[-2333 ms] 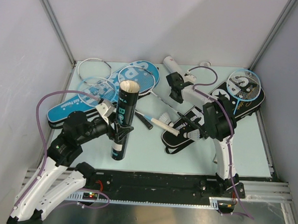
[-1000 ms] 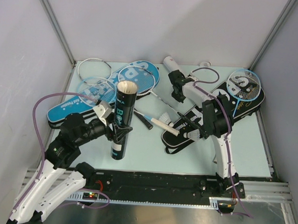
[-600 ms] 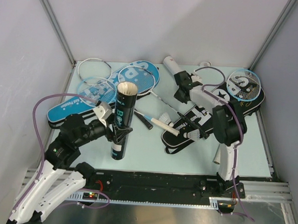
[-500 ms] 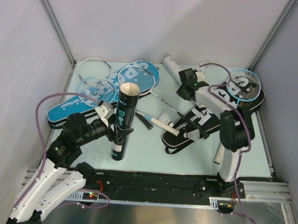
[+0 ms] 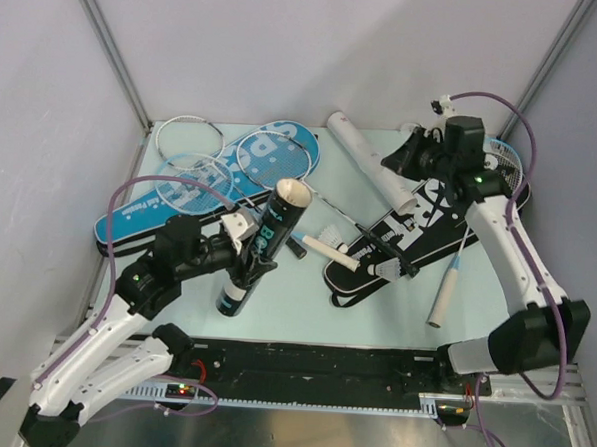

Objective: Pack up the badminton gear
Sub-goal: Close the lid on the shuttle tube.

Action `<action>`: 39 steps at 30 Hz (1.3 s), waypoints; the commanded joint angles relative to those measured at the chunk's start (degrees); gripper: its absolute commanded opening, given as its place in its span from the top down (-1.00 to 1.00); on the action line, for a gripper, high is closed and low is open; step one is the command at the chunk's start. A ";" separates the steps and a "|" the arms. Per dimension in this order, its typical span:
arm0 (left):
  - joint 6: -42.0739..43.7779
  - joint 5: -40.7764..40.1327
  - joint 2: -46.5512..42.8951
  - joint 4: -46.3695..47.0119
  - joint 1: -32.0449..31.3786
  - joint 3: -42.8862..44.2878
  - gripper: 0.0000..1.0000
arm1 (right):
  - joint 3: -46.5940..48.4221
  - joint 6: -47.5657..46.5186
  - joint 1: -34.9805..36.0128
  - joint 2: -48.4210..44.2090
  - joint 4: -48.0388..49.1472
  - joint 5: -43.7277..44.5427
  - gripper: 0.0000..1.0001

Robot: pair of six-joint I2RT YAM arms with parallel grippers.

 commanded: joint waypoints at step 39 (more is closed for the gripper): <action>24.02 -14.53 4.35 -2.74 -11.26 2.14 0.09 | -10.04 -7.86 20.61 -20.53 -2.36 -13.67 1.00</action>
